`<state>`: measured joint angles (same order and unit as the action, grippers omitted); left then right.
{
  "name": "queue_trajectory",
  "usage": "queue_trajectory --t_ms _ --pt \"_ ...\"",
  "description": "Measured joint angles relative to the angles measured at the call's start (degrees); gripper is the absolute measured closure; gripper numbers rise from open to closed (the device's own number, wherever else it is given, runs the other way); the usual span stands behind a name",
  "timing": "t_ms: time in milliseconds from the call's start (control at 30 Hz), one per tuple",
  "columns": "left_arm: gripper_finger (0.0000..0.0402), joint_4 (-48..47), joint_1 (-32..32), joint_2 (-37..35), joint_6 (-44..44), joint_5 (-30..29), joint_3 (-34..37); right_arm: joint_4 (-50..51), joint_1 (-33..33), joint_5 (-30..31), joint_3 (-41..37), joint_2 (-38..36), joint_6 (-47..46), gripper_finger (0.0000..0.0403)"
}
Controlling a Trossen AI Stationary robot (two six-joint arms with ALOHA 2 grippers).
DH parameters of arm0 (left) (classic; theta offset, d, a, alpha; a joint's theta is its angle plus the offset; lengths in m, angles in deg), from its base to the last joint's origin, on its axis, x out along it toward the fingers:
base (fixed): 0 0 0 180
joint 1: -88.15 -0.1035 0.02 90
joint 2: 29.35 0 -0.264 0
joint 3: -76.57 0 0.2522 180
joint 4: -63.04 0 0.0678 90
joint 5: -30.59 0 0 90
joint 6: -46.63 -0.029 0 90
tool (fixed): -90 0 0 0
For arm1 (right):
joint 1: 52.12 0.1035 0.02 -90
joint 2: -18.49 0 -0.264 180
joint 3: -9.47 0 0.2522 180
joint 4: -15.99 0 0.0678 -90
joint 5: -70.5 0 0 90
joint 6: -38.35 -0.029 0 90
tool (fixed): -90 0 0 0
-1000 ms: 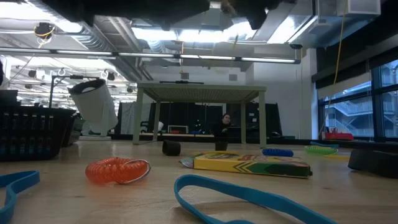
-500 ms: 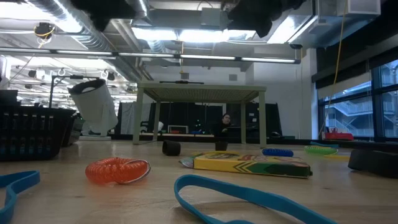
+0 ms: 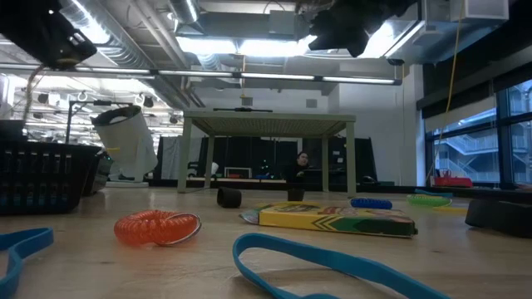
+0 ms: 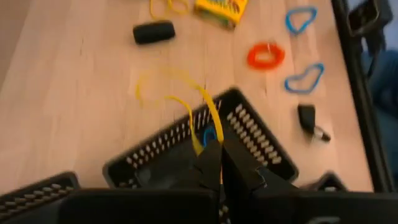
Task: Pick & Place Office Desk Supplies
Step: Put the yellow rubber band into the middle black bin
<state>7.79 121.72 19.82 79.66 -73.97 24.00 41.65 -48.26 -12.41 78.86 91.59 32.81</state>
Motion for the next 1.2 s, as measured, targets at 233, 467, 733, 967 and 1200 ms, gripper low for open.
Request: queue_trajectory --t_ms 233,467,733,967,1200 --pt "0.04 -0.25 2.55 -0.22 -1.37 1.06 0.0 -0.05 0.0 0.0 0.0 0.0 0.0 0.0208" --pt "0.04 -0.31 4.99 -0.2 0.75 5.02 0.0 -0.06 0.0 0.0 0.0 0.0 0.02 0.0208" --pt "0.04 -0.34 6.47 -0.15 -1.16 -0.47 0.02 -0.05 0.0 0.0 0.0 0.0 0.02 0.0208" --pt "0.0399 -0.3 6.46 -0.15 3.96 -8.88 0.05 0.01 0.0 0.0 0.0 0.0 0.02 0.0208" --pt "0.0369 -0.32 6.51 -0.01 7.18 -8.54 0.07 1.07 0.0 0.0 0.0 0.0 0.02 0.0208"
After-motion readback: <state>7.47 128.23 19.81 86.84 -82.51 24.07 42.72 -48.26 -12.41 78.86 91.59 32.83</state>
